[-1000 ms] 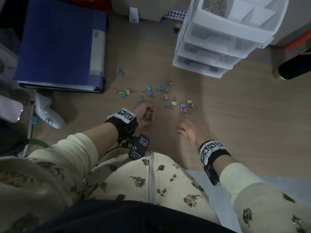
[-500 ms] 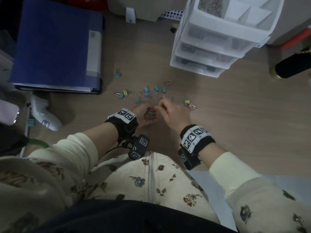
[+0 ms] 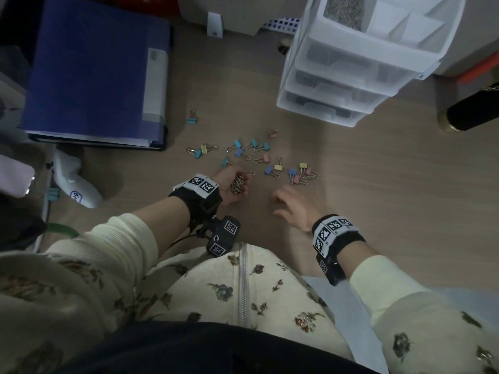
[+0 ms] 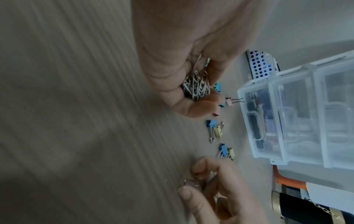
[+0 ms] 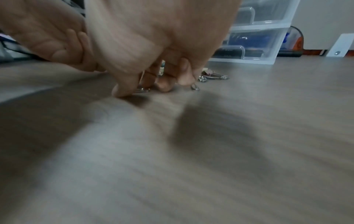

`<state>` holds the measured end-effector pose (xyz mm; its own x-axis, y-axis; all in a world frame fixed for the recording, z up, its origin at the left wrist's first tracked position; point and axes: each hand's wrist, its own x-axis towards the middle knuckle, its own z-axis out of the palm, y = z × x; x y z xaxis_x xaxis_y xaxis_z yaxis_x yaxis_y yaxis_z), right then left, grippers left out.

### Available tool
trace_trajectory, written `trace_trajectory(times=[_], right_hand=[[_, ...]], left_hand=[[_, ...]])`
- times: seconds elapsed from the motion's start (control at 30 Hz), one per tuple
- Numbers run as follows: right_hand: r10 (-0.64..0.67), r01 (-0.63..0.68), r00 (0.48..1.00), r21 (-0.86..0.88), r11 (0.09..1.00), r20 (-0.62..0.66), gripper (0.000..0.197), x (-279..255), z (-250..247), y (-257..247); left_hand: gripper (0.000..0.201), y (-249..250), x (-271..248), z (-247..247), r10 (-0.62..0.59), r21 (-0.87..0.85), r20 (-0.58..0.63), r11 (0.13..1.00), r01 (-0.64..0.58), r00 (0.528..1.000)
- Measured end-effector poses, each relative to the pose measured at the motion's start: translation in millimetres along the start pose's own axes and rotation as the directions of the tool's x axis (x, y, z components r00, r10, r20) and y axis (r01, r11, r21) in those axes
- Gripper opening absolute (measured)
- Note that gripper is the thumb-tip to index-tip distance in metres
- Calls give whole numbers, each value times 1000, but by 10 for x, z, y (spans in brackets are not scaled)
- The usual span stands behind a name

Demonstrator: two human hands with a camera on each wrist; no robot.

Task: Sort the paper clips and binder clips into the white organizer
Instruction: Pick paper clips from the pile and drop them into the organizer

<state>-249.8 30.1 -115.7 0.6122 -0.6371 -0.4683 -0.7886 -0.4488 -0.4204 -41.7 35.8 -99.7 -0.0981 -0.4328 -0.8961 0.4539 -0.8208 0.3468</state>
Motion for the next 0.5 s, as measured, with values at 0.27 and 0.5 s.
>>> trace_trajectory(times=[0.27,0.5], right_hand=[[-27,13,995,-145,989,-96,15,35,147,64],[85,-56,960,114,992,-267,15,78,-155,-299]], left_hand=[[26,18,-5,-17,15,-10,-10,1000,-15,1000],[23,16,19,-8,42,-35,46,999,-40,998]])
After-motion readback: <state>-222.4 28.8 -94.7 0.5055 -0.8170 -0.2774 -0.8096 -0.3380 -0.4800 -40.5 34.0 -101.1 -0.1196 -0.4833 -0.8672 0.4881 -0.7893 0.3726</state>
